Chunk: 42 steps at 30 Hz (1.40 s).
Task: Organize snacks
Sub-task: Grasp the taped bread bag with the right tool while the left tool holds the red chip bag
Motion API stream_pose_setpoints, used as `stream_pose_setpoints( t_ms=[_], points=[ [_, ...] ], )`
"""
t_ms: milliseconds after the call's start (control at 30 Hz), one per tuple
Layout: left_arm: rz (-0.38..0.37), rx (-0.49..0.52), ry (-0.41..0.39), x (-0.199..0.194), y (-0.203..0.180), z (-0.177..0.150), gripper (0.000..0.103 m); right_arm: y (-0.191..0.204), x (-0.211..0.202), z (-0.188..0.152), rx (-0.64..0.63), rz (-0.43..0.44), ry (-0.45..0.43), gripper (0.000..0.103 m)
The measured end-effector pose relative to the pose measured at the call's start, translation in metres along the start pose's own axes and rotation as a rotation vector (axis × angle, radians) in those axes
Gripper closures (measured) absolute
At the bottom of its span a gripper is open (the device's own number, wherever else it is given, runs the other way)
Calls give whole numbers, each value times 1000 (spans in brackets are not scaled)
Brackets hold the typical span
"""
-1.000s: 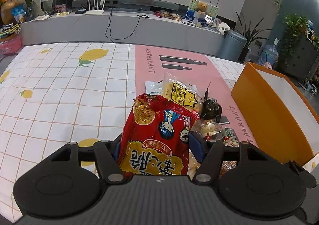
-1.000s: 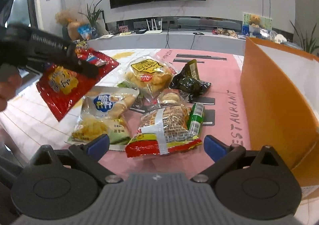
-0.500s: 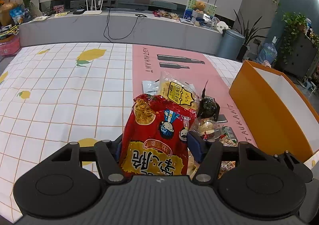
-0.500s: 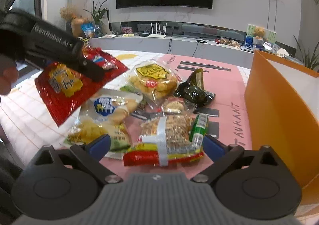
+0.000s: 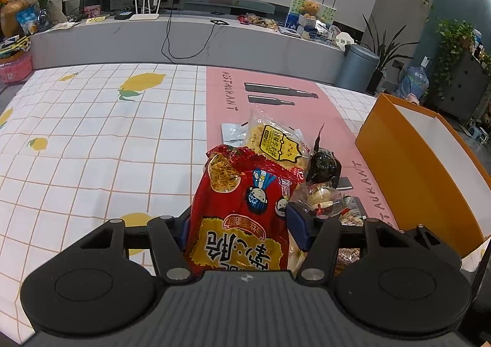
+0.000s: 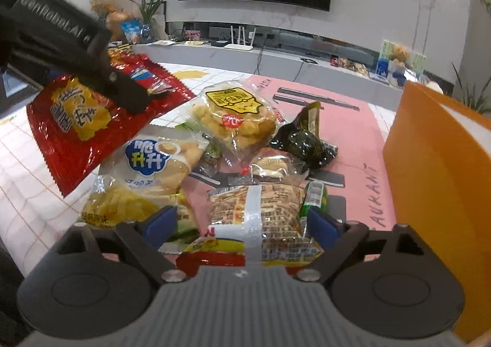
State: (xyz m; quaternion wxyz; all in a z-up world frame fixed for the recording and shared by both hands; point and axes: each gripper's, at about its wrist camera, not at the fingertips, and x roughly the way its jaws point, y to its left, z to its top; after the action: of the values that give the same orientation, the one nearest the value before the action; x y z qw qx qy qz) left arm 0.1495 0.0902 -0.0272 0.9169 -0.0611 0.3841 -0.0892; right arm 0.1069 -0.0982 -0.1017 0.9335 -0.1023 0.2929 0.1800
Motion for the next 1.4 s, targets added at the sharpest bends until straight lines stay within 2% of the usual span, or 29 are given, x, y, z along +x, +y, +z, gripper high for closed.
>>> stream_pose_setpoints(
  t_ms=[67, 133, 200, 267, 333, 367, 467, 500, 533, 633, 733, 867, 1000, 1067, 1133, 1400],
  points=[
    [0, 1, -1, 0, -1, -1, 35, 3, 1, 0, -33, -27, 0, 26],
    [-1, 4, -1, -1, -1, -1, 36, 6, 0, -1, -60, -55, -5, 36],
    [-3, 8, -1, -1, -1, -1, 36, 5, 0, -1, -67, -55, -2, 36],
    [-2, 10, 0, -1, -2, -2, 37, 2, -1, -1, -53, -53, -5, 34],
    [-1, 11, 1, 0, -3, -2, 37, -3, 0, -1, -11, -48, 7, 11],
    [-1, 10, 2, 0, -3, -2, 37, -5, 2, -1, 9, -37, 20, 9],
    [-5, 9, 7, 1, -3, -1, 38, -10, 7, -4, 18, -53, 34, 9],
    [-4, 9, 7, 2, -2, -1, 38, -11, 7, -5, 23, -51, 31, 13],
    [-3, 10, 7, 2, -2, -1, 39, -12, 7, -6, 27, -59, 29, 21],
    [-1, 12, 8, 3, -2, -1, 63, -13, 5, -5, 17, -73, 27, 29],
    [-12, -2, 14, 4, 1, 0, 63, -14, 4, -4, 22, -91, 22, 37],
    [-2, -6, 66, 16, 3, -3, 63, -12, 3, -5, 5, -97, 18, 38],
    [-29, -14, 88, 18, 5, -5, 53, -12, 3, -5, 6, -95, 20, 38],
    [-19, 1, 90, 19, 2, -6, 39, -13, 3, -5, 7, -95, 19, 38],
    [-4, 15, 93, 21, -1, -8, 36, -12, 3, -5, 6, -96, 19, 38],
    [-18, 72, 88, 25, -9, -12, 39, -12, 3, -5, 5, -96, 18, 38]
  ],
)
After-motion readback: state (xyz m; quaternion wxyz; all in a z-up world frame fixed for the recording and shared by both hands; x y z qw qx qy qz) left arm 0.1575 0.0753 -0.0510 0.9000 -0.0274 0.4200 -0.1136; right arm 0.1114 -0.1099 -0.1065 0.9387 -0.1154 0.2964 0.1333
